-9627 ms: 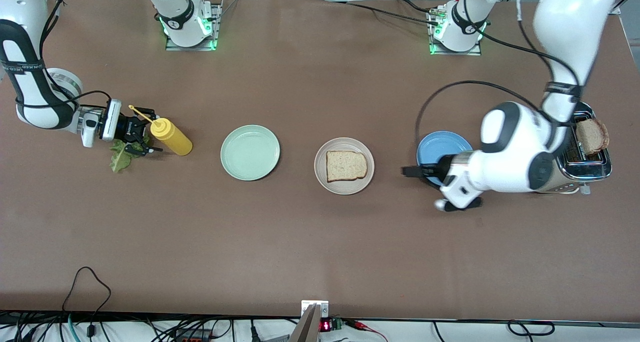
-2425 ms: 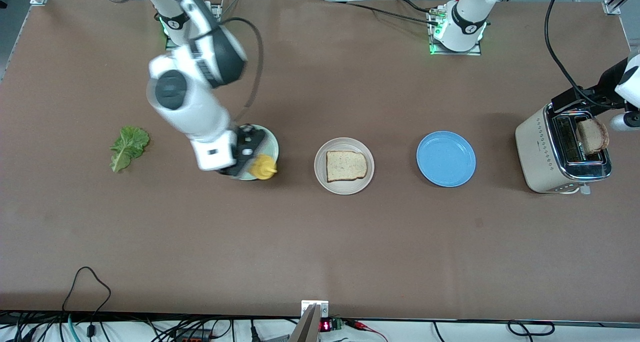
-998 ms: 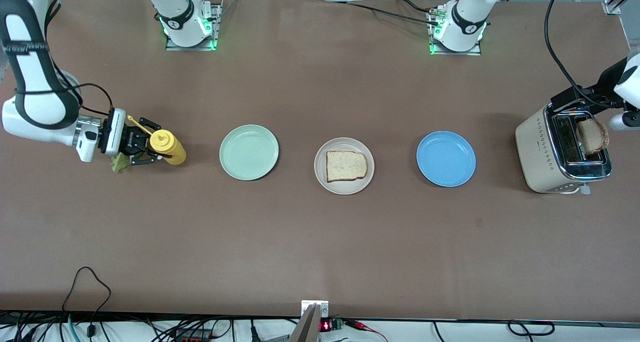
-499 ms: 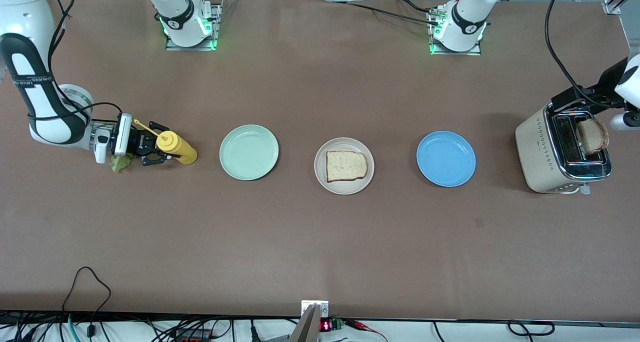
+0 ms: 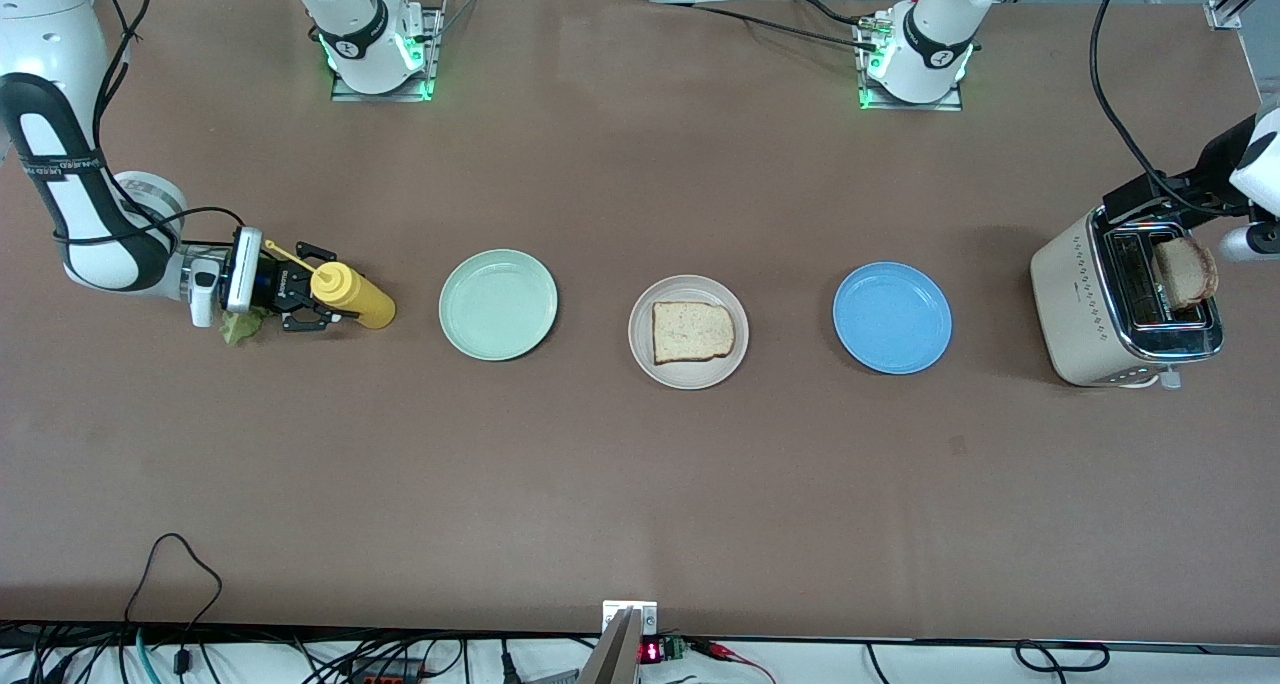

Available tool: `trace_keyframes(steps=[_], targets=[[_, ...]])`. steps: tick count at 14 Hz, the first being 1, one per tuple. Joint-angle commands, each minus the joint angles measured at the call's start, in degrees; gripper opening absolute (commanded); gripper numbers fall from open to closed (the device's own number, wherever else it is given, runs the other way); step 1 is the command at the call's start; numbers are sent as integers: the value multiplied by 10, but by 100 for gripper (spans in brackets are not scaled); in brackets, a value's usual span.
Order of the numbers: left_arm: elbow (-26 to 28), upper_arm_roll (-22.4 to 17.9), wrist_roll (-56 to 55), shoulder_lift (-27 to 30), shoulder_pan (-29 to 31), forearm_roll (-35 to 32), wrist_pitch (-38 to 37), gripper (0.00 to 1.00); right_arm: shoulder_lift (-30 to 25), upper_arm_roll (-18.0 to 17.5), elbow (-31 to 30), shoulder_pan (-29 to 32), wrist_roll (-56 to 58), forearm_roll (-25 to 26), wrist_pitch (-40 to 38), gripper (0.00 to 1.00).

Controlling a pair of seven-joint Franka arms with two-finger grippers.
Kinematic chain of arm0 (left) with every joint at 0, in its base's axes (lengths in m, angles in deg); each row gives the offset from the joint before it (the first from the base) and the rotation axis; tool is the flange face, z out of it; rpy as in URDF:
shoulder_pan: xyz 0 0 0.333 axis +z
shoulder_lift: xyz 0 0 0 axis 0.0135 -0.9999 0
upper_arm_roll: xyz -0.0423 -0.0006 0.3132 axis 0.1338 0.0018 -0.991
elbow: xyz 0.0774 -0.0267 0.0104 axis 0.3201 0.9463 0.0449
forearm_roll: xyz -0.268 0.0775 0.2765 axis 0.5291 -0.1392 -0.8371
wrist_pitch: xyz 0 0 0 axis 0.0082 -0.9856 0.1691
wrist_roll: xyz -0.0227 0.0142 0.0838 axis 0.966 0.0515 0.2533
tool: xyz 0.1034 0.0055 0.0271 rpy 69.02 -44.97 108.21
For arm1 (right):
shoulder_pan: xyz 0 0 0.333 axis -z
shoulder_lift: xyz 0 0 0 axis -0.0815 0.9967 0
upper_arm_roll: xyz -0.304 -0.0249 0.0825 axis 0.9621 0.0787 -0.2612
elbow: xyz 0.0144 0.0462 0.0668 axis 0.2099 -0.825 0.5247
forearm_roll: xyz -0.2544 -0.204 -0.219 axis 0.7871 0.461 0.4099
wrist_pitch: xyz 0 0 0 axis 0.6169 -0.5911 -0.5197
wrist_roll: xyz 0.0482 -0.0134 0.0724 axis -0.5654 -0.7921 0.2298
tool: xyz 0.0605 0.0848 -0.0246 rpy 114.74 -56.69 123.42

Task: Make sandwich in beige plate with both arms
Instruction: 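Set the bottle down, open the right gripper and draw back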

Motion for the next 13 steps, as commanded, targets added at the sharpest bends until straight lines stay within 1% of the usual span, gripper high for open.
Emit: trace_keyframes(steps=[1,2,5,10,13], targets=[[0,0,5,4,3,7,-5,100,18,-10,8,13,4,-9,-7,92],[0,2,5,4,3,7,-4,100,18,-10,8,14,4,-9,-8,96],[2,4,9,6,2,7,-5,100,17,-10,8,22,2,-8,-7,100],[2,17,9,10,1,6,-5,100,17,-8,12,38,0,4,-8,100],[2,27,9,13,1,6,2,100,11,-1,15,57,-2,39,-8,100]])
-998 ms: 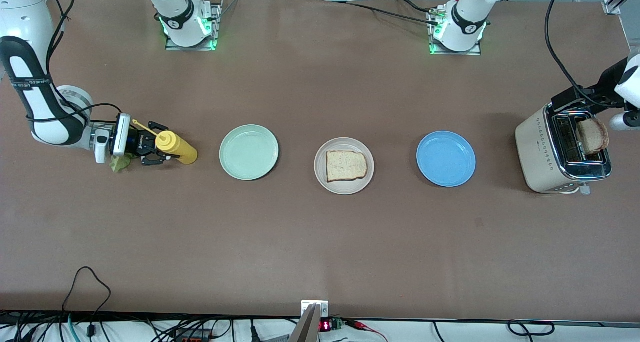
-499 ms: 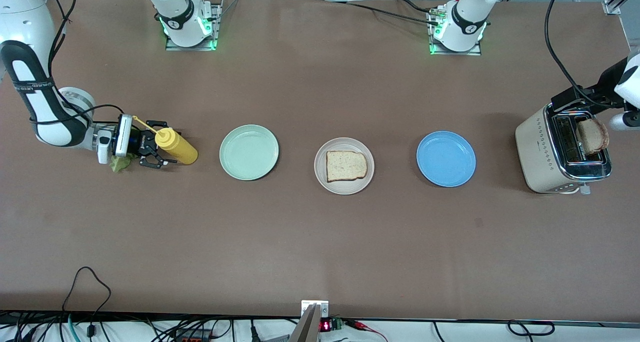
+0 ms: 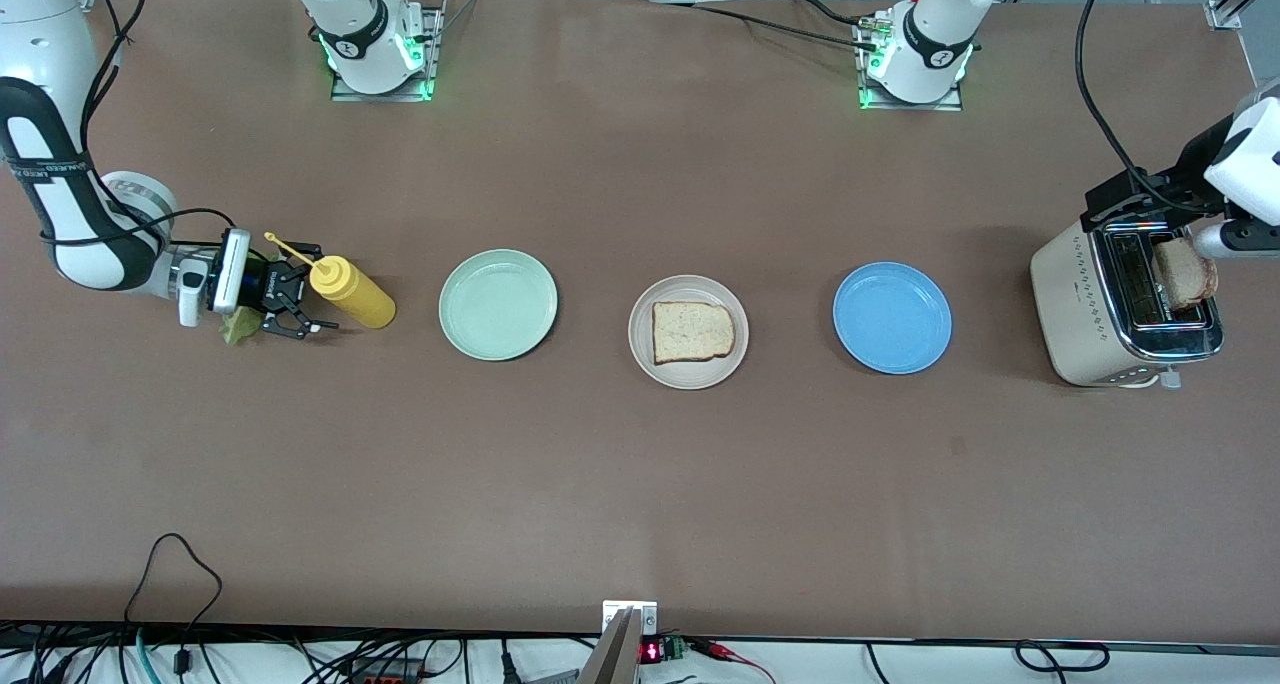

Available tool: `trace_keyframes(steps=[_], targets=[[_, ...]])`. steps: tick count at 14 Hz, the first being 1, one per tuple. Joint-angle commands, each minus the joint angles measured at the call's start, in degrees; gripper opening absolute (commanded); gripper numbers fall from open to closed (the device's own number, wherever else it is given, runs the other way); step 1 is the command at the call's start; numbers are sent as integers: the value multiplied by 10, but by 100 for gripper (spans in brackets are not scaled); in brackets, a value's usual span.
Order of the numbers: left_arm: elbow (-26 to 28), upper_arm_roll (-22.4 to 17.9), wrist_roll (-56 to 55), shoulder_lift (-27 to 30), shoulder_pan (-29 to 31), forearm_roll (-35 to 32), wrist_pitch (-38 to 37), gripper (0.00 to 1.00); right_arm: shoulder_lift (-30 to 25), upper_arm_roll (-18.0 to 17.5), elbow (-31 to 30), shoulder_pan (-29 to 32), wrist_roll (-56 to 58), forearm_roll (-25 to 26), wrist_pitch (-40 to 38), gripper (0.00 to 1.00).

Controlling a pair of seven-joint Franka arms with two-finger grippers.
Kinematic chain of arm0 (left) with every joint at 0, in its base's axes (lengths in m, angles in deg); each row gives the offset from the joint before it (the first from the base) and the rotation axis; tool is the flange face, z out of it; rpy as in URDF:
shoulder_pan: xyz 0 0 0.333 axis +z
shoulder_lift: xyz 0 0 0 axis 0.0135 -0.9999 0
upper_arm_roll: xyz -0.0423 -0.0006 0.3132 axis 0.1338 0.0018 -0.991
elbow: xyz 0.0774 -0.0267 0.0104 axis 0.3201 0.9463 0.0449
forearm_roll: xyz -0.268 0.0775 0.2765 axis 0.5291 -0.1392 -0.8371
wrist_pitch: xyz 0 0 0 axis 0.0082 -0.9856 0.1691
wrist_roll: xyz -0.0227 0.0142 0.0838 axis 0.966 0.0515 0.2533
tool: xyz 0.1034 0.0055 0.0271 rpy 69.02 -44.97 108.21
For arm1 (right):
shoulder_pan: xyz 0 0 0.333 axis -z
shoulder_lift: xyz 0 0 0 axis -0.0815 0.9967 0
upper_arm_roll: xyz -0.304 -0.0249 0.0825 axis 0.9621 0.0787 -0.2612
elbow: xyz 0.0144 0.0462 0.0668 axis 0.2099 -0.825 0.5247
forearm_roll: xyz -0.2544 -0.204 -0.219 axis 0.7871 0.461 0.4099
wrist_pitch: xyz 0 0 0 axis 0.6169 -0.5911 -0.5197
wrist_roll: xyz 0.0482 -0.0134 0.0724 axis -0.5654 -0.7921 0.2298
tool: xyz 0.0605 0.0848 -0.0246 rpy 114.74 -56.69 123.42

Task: Make sandwich in beige plate with both arms
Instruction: 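Set the bottle down, open the right gripper and draw back, then move the open right gripper to the lettuce leaf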

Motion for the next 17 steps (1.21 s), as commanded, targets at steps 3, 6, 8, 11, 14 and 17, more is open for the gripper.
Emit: trace_keyframes(steps=[3,6,8,11,14,17], targets=[[9,5,7,9,3,7,9,100,-16,2,28,51,-5,68,-19,100],[9,2,7,10,13,7,3,100,-30,32,36,57,-26,74,-19,100],[9,2,8,11,15,7,2,100,-39,41,44,63,-66,75,-19,100],[9,2,8,10,16,7,3,100,-62,50,60,63,-159,89,-19,100],[8,2,8,10,16,7,4,100,-67,53,78,63,-328,128,-18,100],[9,3,8,10,16,7,4,100,-72,52,80,57,-481,156,-7,100]])
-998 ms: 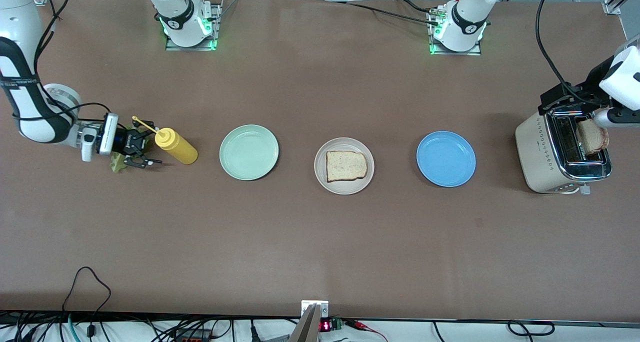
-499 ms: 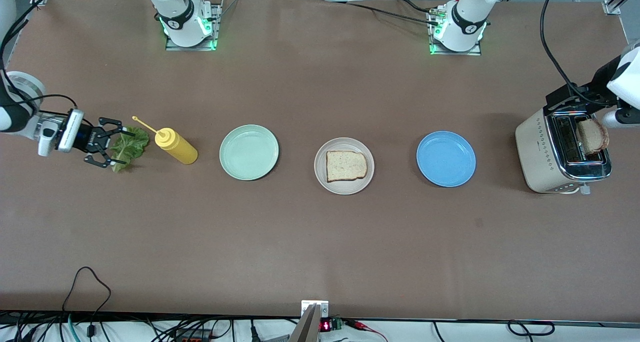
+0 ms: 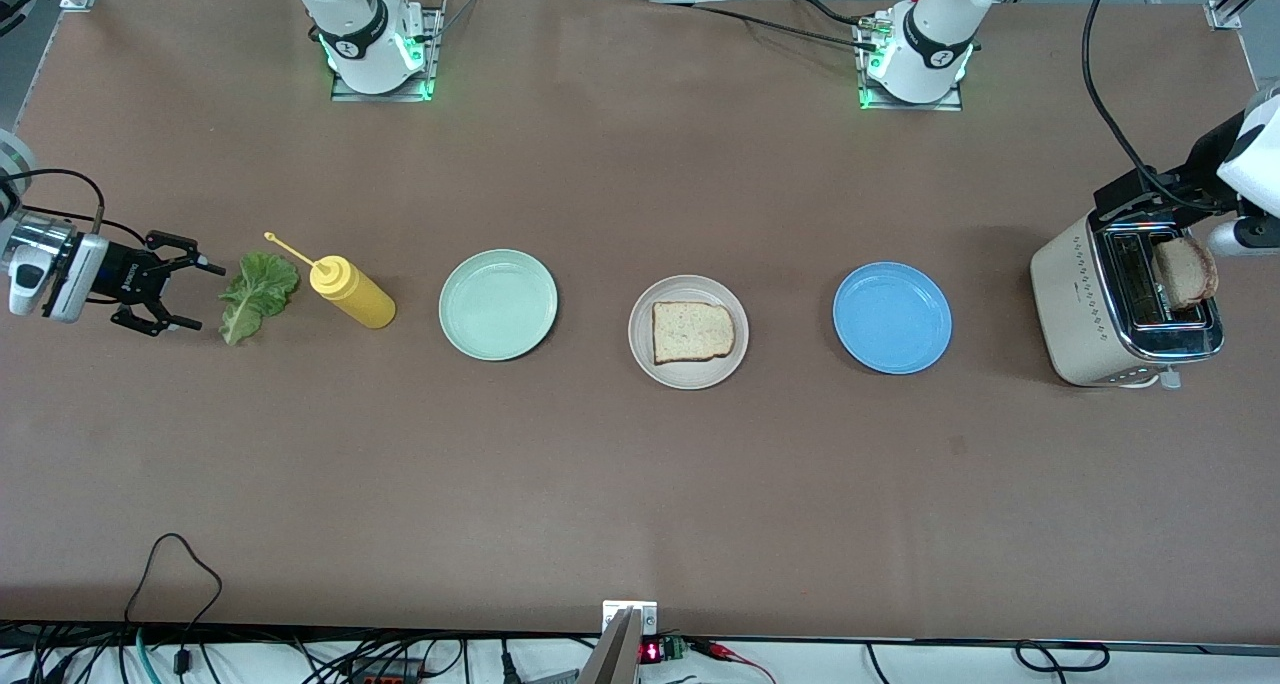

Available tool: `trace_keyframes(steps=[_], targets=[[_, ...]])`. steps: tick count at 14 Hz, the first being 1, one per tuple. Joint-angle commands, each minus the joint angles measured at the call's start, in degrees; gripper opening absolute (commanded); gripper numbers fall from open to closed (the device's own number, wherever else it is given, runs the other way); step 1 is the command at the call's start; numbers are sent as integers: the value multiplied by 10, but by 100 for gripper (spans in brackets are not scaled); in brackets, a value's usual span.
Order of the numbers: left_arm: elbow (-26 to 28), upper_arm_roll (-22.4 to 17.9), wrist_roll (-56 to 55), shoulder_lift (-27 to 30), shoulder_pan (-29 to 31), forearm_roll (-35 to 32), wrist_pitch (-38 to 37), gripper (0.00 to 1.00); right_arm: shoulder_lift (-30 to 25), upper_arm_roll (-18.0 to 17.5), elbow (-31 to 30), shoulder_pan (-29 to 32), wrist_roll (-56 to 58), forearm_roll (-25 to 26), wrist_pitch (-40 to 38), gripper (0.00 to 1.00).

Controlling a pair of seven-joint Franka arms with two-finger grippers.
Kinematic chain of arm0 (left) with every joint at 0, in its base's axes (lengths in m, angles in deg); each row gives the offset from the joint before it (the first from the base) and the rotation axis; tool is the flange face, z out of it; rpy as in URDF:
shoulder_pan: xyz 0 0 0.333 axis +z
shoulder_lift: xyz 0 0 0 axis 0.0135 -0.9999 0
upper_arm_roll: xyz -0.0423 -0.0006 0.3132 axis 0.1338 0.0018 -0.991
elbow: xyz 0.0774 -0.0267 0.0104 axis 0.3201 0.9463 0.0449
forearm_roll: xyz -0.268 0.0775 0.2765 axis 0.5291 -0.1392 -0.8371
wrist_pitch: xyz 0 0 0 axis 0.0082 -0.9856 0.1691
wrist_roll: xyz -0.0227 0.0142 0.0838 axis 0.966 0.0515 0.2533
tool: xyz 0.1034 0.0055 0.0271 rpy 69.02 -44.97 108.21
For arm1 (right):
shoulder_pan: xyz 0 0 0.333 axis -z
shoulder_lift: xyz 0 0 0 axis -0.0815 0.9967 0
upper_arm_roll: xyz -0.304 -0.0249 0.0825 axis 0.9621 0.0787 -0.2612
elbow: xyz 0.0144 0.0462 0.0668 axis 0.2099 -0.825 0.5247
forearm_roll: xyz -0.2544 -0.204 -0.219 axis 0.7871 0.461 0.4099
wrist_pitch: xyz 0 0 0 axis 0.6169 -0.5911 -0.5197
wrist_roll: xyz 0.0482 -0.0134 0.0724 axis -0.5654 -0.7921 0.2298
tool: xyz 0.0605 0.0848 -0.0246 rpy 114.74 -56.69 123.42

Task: Make sandwich in beige plate with both arms
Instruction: 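Move the open right gripper to the lettuce leaf, then close the right gripper on the lettuce leaf stem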

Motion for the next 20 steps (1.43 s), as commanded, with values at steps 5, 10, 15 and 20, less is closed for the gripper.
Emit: trace_keyframes(steps=[5,10,15,20], targets=[[6,4,8,8,5,7,3,100,-12,-8,10,-23,-322,130,95,100],[6,3,8,8,5,6,2,100,-12,-74,10,-31,-605,244,176,100],[7,1,8,8,5,7,0,100,-9,-123,21,-39,-876,410,204,100],[7,1,8,8,5,7,0,100,21,-124,10,-46,-1000,470,220,100]])
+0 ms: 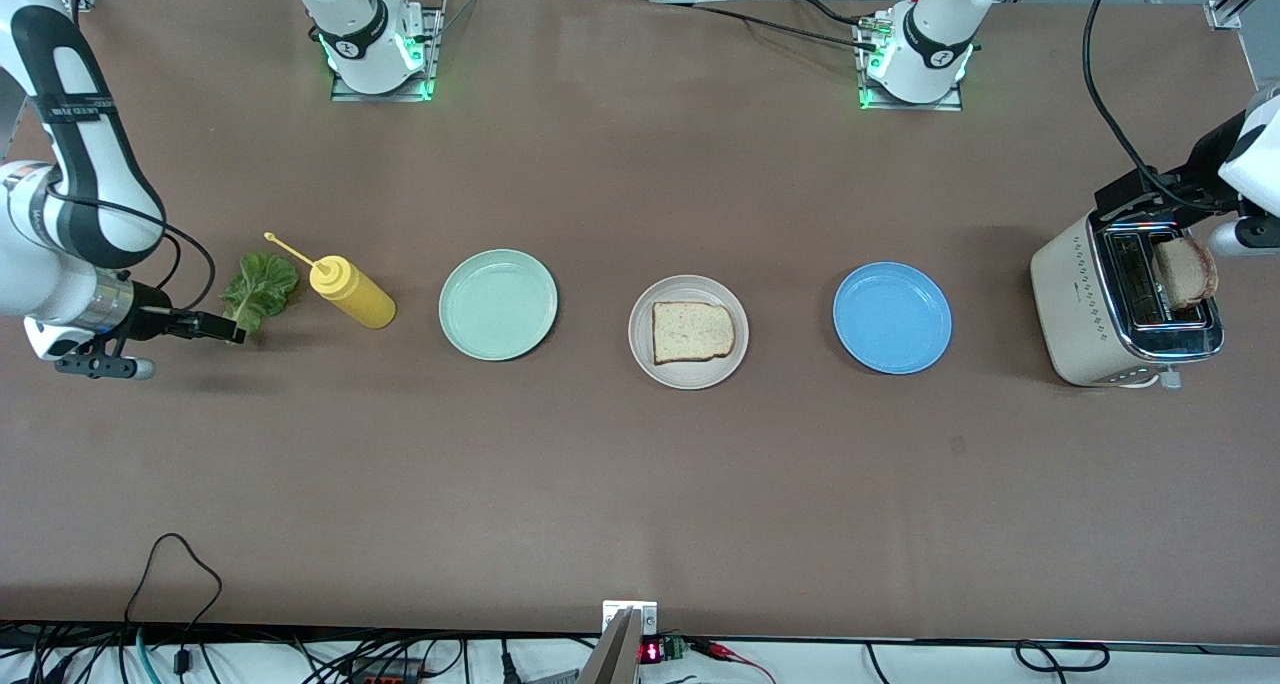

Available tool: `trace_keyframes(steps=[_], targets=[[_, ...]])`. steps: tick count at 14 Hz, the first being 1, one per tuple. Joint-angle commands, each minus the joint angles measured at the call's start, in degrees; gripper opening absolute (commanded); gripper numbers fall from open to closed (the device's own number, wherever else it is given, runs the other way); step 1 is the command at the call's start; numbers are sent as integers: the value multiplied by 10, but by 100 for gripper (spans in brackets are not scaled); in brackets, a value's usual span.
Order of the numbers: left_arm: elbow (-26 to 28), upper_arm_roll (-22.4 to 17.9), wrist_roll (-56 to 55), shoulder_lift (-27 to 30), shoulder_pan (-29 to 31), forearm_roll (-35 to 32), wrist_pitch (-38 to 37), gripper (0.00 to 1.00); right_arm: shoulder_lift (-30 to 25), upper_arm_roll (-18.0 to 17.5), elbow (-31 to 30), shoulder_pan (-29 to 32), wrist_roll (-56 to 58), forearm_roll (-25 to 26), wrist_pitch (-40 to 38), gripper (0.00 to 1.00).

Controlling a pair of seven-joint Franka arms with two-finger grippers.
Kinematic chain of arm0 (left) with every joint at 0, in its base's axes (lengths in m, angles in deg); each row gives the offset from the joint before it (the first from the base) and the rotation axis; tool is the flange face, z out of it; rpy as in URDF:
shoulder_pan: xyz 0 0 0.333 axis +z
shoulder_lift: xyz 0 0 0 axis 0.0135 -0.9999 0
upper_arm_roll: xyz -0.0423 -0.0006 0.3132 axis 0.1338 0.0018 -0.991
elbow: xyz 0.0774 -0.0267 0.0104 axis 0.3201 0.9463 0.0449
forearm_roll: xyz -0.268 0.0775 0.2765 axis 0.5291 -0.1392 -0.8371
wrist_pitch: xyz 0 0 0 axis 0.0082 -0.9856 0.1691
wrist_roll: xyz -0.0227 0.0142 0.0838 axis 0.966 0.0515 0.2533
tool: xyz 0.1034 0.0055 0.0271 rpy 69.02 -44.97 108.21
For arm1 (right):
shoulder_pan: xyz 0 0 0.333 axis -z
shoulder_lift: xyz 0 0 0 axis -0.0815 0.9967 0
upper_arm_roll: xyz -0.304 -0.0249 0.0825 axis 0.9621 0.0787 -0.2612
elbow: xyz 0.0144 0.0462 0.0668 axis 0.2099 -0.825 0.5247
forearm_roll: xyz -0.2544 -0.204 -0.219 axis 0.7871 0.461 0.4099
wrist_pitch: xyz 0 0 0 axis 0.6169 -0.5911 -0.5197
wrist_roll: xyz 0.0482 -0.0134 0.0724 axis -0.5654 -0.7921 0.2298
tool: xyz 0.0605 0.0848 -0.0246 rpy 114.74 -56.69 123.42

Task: Make sandwich in beige plate with both arms
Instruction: 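Close the right gripper on the lettuce leaf stem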

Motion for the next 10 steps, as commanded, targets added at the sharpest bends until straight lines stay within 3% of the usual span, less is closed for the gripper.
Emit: trace_keyframes(steps=[1,4,10], targets=[[7,3,8,8,4,7,1,100,16,-2,-7,1,-58,38,13,100],[7,4,8,8,3,6,3,100,26,-1,-11,0,-118,87,13,100],[6,5,8,8,3,7,1,100,42,-1,-14,4,-122,122,18,100]])
